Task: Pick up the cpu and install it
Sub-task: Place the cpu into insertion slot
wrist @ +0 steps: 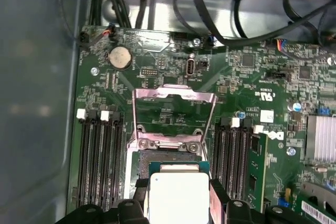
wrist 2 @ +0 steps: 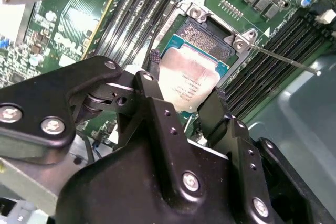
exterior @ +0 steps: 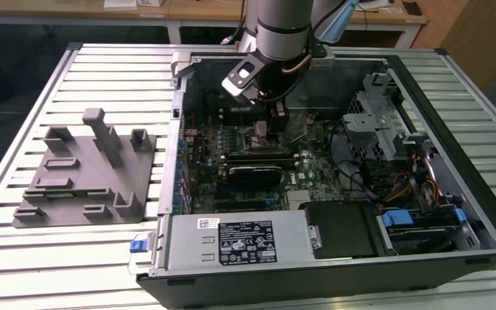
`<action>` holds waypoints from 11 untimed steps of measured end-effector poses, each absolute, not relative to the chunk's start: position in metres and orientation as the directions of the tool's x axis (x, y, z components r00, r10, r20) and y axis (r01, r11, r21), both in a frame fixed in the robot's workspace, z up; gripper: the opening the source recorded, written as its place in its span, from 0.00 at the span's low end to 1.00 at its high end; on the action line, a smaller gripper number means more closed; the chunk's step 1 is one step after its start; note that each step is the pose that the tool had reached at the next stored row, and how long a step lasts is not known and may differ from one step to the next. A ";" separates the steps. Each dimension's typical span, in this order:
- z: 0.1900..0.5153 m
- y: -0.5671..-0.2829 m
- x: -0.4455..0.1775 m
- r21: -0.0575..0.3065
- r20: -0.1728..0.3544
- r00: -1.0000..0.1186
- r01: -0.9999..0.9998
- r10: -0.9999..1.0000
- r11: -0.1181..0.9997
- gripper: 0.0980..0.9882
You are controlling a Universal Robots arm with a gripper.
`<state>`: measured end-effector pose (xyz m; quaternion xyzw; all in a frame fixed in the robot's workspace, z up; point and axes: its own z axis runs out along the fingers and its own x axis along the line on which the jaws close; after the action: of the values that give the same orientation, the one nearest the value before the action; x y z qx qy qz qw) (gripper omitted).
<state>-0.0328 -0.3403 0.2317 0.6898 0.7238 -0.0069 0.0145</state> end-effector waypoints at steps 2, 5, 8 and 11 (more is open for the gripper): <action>0.232 -0.340 -0.033 0.010 -0.030 -0.046 0.999 0.998 0.046 0.50; 0.232 -0.340 -0.033 0.010 -0.030 -0.046 0.999 0.999 0.046 0.50; 0.230 -0.340 -0.033 0.011 -0.030 -0.046 0.999 0.999 0.046 0.50; 0.227 -0.340 -0.033 0.012 -0.030 -0.046 0.999 0.999 0.046 0.50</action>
<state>-0.0327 -0.3404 0.2265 0.6906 0.7230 -0.0061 0.0151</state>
